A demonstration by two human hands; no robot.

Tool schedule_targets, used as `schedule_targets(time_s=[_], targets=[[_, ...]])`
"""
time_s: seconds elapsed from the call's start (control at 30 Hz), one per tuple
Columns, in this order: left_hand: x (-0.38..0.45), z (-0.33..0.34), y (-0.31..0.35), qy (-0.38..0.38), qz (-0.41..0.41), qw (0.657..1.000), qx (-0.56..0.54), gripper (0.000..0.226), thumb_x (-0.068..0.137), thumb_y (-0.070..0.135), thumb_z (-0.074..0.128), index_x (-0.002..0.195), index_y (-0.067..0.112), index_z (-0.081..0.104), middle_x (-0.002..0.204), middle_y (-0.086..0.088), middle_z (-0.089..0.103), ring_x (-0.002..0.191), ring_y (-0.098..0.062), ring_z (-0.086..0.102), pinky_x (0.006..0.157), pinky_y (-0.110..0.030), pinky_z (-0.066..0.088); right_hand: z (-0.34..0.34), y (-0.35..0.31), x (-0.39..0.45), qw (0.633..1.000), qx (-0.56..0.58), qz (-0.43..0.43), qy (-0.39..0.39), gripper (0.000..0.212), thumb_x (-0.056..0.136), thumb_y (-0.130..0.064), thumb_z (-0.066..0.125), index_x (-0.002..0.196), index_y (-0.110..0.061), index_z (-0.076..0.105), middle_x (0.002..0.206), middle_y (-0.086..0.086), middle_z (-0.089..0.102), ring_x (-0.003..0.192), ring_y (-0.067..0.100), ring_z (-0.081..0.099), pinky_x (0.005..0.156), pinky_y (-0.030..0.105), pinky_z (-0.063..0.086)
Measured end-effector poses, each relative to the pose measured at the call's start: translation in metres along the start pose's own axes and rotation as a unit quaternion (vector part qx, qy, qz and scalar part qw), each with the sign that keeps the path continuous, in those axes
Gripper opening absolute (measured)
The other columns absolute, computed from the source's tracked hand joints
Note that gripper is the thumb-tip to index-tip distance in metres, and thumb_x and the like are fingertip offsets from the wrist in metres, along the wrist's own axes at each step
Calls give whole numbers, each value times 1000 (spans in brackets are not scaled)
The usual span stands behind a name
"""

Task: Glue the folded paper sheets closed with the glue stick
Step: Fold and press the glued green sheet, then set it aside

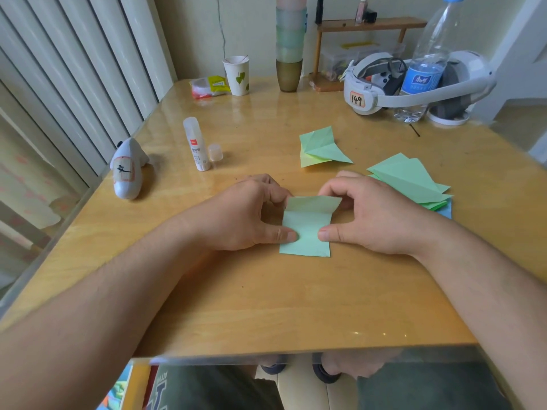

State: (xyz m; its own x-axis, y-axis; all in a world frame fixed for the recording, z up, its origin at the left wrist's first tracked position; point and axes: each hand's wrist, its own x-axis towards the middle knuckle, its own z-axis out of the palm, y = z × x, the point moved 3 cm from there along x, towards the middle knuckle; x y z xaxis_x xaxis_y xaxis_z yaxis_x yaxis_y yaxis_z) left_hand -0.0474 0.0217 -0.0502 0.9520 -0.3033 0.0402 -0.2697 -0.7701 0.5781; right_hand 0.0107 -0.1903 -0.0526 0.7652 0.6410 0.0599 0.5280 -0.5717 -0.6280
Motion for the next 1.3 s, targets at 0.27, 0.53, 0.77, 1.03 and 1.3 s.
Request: schedule_targets(time_s=[0.27,0.53,0.77,1.03,1.3], targets=[[8,5,8,48,10,999,-10,30,79,32,91,100,42,72,94,23,56,92,16,49,80,-2,33,8,-9,6,999,-11,-8,30,36,70,-40,92,92,-38,64,99,-13,55,91,5,55,84,38,52],[6,-4,-10,39,-34,999,9,28,80,38,89,92,52,68,100,23,55,96,8,52,82,-10,36,1,-1,4,1000,6,-6,14,38,75,-27,92,100,-40,65,106,-10,59,95,3,55,93,37,51],[11,1,-6,46,-24,999,12,29,81,37,88,97,53,70,101,22,54,95,9,50,82,-6,32,9,-6,10,999,-1,-10,47,33,76,-34,89,95,-41,63,93,-12,53,84,9,53,80,36,51],[8,-3,-11,48,-19,998,18,26,83,41,85,93,59,69,100,18,52,97,0,48,87,-16,34,7,-2,10,999,6,-11,45,33,79,-25,88,94,-39,63,90,-10,51,82,10,52,80,41,53],[15,3,-12,58,-26,998,12,22,83,44,84,100,53,74,98,19,54,96,-5,51,86,-20,37,10,-7,12,999,-5,-11,53,28,79,-27,87,92,-38,65,86,-11,49,72,6,46,70,32,45]])
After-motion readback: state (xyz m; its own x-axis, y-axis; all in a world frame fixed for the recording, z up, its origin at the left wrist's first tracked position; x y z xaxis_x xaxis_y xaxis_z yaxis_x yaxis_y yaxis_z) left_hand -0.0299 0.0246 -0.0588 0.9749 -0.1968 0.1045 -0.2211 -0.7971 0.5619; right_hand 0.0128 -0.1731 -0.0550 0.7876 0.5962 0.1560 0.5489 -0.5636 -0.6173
